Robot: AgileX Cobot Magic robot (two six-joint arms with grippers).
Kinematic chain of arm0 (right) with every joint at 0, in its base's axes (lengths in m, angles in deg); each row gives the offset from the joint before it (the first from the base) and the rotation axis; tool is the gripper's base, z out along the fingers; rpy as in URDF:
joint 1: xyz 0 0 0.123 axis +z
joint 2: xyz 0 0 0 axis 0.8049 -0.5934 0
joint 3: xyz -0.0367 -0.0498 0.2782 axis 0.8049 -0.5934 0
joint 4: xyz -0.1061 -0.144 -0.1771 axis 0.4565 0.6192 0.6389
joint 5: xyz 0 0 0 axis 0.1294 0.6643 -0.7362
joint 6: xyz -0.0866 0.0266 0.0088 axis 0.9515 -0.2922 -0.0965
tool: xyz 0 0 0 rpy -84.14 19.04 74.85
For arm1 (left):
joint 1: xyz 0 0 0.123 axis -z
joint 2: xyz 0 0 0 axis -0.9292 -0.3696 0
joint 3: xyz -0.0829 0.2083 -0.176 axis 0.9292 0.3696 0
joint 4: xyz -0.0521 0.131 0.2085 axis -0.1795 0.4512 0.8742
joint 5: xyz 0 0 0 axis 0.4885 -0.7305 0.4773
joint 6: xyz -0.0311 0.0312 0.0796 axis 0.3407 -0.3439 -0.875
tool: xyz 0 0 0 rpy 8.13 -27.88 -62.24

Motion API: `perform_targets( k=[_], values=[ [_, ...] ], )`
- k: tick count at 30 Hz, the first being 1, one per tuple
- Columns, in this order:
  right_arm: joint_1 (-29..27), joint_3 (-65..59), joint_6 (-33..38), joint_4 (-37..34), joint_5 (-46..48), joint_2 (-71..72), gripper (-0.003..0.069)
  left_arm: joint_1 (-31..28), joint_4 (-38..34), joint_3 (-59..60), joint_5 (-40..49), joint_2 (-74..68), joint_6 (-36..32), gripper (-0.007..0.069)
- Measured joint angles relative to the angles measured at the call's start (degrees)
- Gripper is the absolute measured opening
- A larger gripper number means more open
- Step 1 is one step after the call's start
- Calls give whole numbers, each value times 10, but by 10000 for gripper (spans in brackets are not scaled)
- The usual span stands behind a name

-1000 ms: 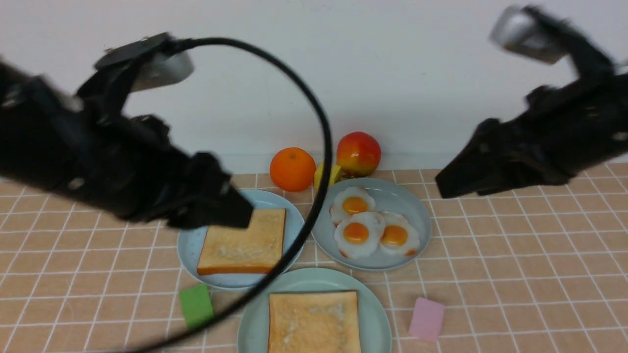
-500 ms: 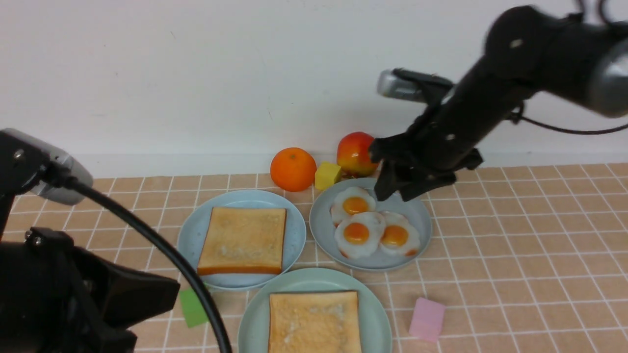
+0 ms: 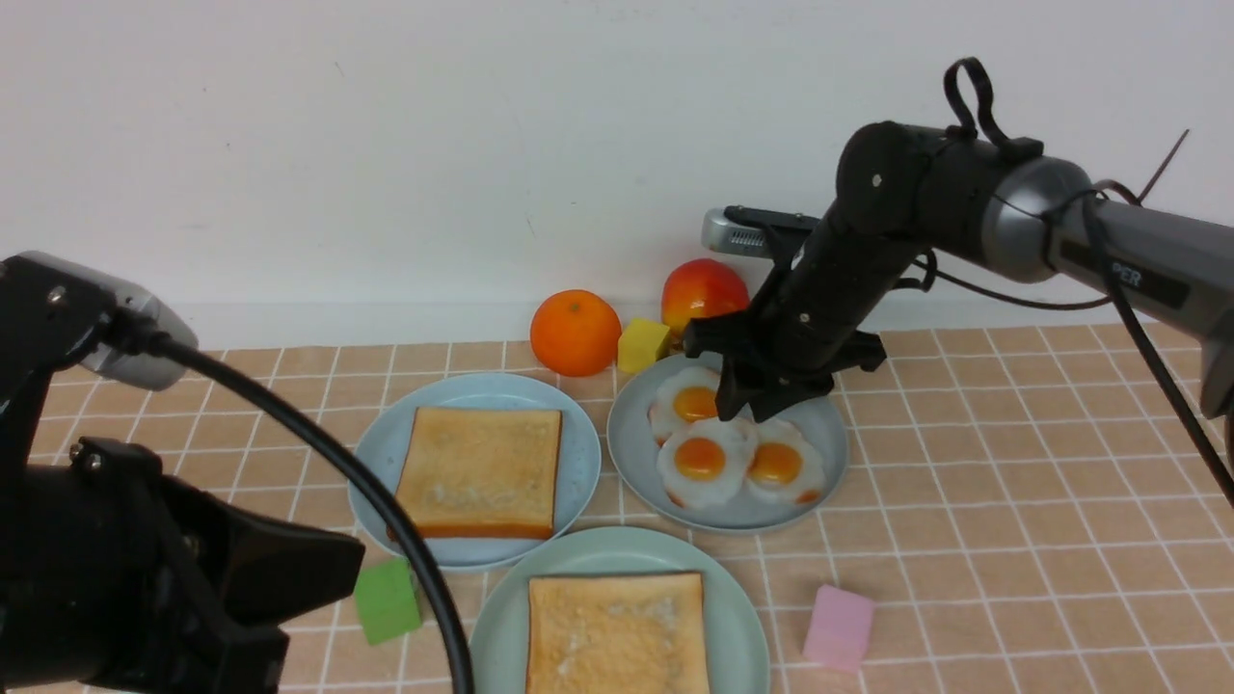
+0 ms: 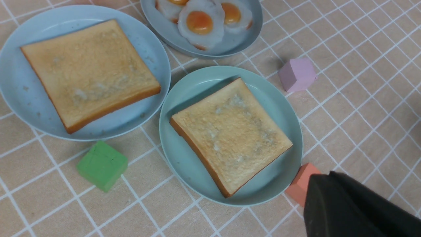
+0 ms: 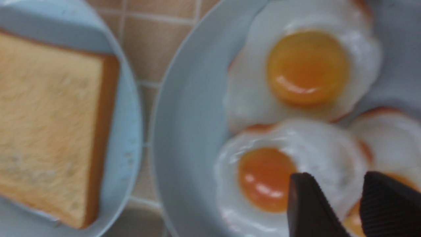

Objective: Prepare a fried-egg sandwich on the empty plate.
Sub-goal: Use the right arm to grab a fried egg

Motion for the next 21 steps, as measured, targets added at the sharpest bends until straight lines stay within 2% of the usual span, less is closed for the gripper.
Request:
perform_targets(
  k=[21],
  values=[
    [-5, 9, 9, -18, -13, -49, 232, 0, -7, 0, -1, 0, 1, -13]
  ],
)
